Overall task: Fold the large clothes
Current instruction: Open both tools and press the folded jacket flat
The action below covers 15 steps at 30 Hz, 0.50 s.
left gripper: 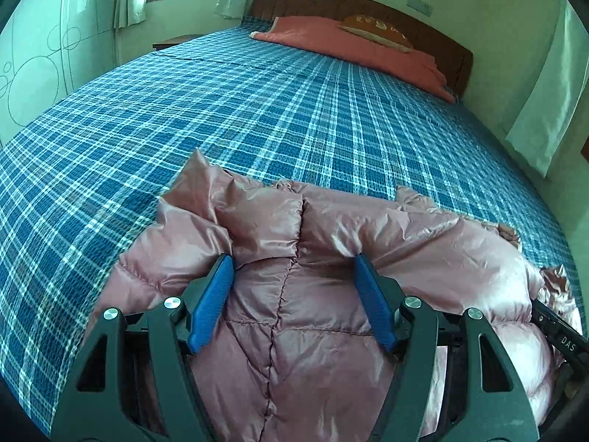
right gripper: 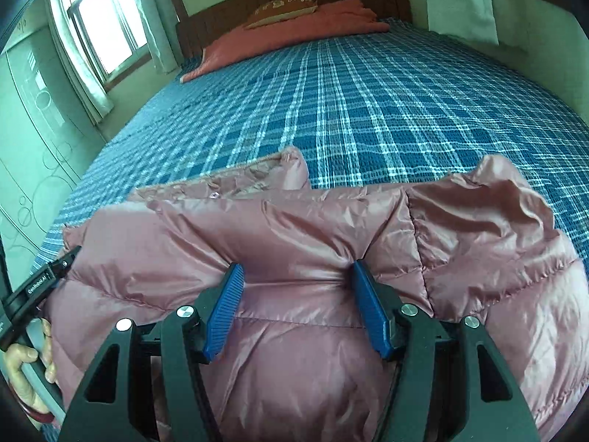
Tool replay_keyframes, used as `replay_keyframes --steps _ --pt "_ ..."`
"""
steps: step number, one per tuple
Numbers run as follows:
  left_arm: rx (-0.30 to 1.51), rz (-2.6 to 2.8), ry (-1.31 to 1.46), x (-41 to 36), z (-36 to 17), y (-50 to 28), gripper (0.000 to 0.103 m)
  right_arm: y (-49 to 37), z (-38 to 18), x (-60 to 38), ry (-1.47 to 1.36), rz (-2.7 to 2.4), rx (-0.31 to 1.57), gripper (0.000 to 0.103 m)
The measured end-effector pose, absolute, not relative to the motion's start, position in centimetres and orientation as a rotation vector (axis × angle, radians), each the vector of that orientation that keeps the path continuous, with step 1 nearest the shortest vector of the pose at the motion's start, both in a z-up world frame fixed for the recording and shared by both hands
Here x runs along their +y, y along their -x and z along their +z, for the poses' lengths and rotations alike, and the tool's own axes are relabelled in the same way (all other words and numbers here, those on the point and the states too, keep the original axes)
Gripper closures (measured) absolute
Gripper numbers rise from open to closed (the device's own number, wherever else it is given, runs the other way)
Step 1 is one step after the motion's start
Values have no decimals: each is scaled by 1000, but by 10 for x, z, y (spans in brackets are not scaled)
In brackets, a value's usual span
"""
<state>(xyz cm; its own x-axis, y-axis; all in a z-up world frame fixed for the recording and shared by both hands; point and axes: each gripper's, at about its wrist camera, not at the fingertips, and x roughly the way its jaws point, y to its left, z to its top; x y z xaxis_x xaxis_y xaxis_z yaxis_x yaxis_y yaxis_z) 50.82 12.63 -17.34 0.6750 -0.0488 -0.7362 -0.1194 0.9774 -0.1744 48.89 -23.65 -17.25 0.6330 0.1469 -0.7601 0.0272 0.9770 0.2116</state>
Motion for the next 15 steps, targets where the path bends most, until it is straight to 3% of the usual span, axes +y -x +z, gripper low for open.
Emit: replay_keyframes --steps 9,15 --pt "817 79 240 138 -151 -500 34 -471 -146 -253 -151 -58 820 42" --pt "933 180 182 140 -175 -525 33 -485 -166 -277 -183 -135 929 40"
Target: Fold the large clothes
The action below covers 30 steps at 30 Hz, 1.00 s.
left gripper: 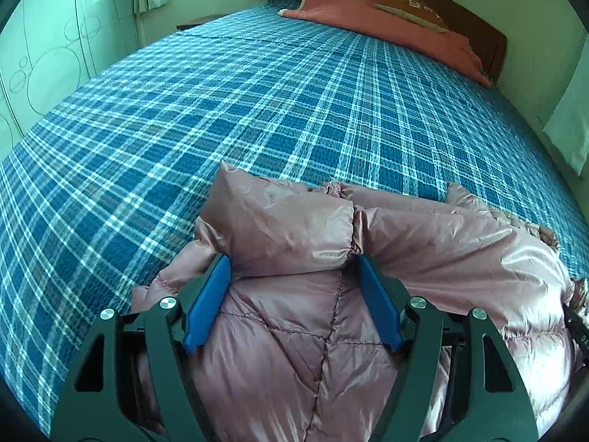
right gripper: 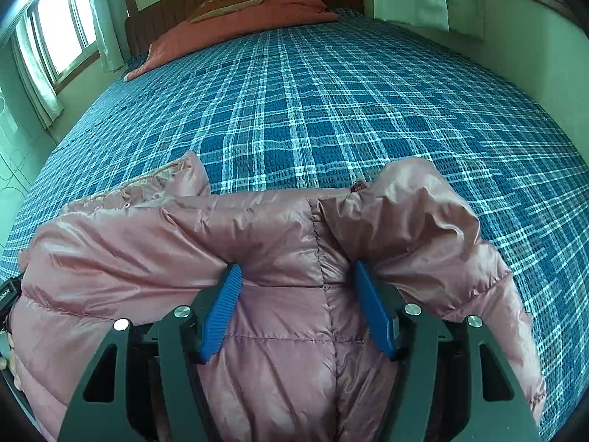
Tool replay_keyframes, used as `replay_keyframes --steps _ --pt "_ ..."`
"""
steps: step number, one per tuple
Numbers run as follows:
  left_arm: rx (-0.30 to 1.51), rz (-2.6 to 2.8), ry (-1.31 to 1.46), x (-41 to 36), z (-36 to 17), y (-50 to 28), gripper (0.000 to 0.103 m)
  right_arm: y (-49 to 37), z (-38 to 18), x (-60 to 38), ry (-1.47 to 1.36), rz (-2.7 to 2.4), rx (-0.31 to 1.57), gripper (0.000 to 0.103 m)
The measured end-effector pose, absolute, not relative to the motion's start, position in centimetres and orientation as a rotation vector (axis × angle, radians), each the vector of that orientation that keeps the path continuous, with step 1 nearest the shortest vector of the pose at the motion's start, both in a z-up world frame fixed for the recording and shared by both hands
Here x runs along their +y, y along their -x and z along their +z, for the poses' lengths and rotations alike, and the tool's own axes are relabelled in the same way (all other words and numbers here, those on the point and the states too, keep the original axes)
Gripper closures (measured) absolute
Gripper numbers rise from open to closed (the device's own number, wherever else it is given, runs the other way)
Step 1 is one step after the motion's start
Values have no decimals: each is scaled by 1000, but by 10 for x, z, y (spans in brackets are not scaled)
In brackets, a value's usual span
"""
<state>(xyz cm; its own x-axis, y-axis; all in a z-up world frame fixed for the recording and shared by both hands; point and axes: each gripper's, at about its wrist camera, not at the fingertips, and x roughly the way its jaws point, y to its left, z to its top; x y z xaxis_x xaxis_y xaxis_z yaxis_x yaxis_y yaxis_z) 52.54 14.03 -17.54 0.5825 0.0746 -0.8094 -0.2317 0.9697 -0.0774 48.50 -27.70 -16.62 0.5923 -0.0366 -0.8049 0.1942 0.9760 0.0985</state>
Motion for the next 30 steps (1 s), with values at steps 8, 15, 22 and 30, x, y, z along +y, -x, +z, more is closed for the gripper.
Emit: replay_keyframes --steps 8,15,22,30 --pt "933 177 228 144 -169 -509 34 -466 -171 -305 -192 -219 941 38" --pt "892 121 364 167 -143 -475 33 -414 -128 -335 -313 -172 849 37" --pt "831 147 525 211 -124 -364 29 -310 -128 -373 -476 -180 836 34" --pt "883 40 998 225 -185 -266 21 -243 -187 -380 -883 -67 845 33"
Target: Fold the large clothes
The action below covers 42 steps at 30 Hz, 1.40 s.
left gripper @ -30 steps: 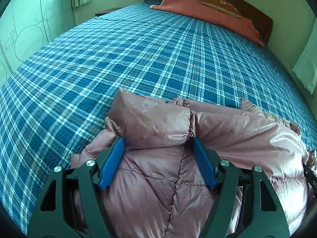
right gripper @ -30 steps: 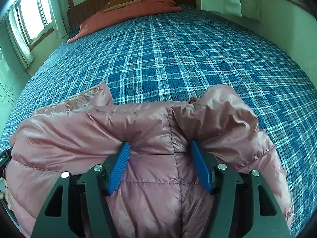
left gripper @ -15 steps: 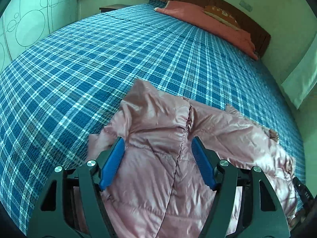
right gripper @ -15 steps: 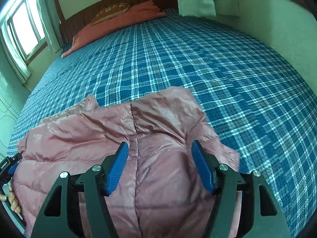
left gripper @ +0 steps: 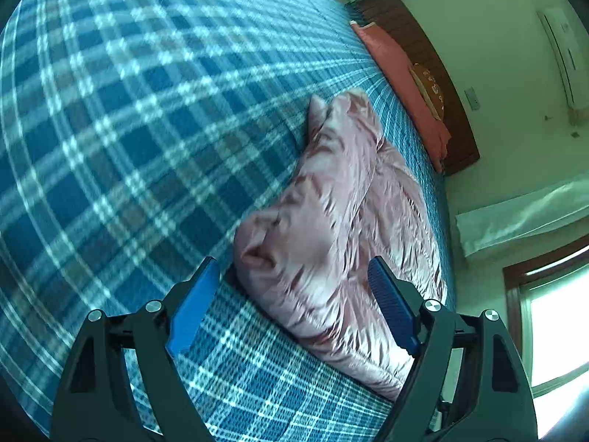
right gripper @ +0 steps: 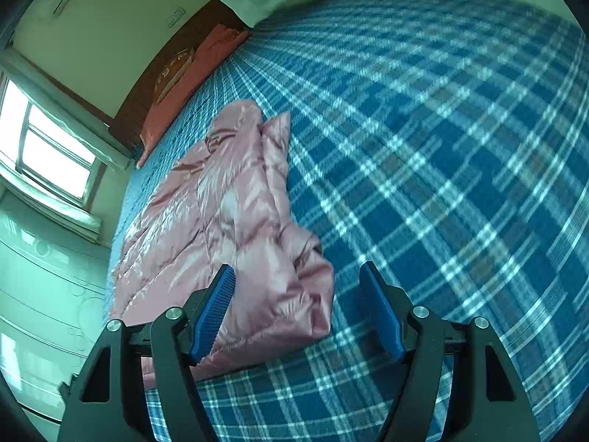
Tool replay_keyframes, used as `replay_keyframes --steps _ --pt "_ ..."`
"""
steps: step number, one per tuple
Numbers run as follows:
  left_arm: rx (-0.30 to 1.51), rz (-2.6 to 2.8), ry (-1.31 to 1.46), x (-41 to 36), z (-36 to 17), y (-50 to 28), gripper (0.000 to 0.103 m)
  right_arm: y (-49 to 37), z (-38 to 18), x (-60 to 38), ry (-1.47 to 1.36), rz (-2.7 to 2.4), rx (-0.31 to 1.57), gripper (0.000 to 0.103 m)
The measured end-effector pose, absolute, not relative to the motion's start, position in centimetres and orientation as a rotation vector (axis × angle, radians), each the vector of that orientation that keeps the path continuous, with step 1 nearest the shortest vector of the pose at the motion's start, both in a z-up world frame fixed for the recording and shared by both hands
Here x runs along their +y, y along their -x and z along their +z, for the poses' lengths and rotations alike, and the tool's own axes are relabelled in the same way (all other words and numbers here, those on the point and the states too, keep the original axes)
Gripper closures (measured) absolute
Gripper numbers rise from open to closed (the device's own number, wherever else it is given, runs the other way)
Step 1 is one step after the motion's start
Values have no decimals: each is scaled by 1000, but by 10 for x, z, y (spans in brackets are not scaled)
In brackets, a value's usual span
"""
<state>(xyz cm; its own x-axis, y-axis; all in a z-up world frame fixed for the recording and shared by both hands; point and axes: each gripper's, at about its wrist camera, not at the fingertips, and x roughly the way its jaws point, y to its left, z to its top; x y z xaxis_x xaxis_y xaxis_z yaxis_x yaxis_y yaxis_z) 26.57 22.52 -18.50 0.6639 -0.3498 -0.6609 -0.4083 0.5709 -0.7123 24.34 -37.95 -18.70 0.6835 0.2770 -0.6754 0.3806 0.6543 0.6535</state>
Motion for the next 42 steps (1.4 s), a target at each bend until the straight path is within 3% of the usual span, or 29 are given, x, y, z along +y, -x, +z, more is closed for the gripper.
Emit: replay_keyframes --steps 6,8,10,12,14,24,42 --pt "801 68 1039 209 -189 -273 19 -267 -196 -366 -960 -55 760 34" --pt "813 136 1060 207 -193 -279 40 -275 -198 -362 -943 -69 771 51" --pt "821 170 1063 206 -198 -284 70 -279 -202 -361 -975 -53 764 68" --pt "810 136 1041 203 -196 -289 85 -276 -200 -362 -984 -30 745 78" --pt "795 116 998 200 -188 -287 91 -267 -195 -362 -965 -15 732 84" --pt "809 110 944 227 -167 -229 95 -205 -180 -340 -899 38 759 87" --pt "858 130 933 265 -175 -110 95 -108 -197 -323 -940 75 839 87"
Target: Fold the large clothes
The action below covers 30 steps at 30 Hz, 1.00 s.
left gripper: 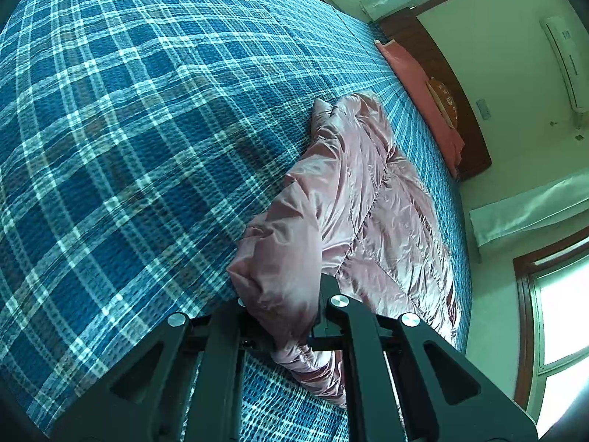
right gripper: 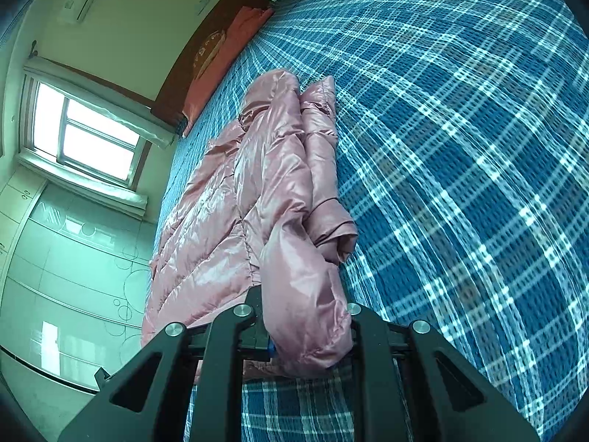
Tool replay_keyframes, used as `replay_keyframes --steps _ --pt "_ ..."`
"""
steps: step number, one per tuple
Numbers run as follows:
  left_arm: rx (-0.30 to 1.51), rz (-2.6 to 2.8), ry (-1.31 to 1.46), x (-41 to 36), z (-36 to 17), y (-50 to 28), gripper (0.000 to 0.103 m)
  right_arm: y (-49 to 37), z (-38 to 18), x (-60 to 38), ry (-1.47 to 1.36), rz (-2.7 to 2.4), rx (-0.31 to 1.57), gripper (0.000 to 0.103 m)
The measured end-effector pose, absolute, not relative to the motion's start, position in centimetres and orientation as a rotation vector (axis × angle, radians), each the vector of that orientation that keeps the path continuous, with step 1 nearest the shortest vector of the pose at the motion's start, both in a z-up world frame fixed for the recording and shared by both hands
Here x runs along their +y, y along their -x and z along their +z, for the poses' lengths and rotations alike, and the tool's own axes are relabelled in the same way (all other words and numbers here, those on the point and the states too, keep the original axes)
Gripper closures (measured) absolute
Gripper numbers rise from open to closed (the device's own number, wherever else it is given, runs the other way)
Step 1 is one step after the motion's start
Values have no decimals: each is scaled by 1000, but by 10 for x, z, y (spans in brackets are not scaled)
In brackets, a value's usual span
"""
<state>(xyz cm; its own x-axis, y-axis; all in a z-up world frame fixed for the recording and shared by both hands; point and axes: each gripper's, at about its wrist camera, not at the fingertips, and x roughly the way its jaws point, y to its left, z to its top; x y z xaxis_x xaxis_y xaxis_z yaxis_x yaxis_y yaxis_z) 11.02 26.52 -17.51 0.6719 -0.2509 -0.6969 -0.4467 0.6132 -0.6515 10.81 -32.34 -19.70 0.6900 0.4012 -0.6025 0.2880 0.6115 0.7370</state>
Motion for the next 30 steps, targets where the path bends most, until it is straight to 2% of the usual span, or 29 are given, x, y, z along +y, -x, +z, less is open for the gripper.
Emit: replay_keyframes --steps 3,5,7,10,18,23,30 --pt "873 119 893 267 -176 -111 91 -108 -199 -326 -933 81 848 86" --pt "888 140 847 272 -176 -105 81 -111 -198 -329 -938 77 850 82" --pt "876 176 824 276 -171 -100 66 -110 -200 -333 -945 65 850 77" --pt "845 208 777 287 -165 -89 57 -98 -199 -341 -951 40 836 70" --pt "878 257 738 310 -167 -81 55 -70 -194 -364 -937 -50 814 69" --pt "873 328 594 309 -150 -75 55 -60 -169 -358 -748 -141 834 69" --pt "763 361 281 271 -96 -76 54 -77 -123 -307 -414 -207 824 69"
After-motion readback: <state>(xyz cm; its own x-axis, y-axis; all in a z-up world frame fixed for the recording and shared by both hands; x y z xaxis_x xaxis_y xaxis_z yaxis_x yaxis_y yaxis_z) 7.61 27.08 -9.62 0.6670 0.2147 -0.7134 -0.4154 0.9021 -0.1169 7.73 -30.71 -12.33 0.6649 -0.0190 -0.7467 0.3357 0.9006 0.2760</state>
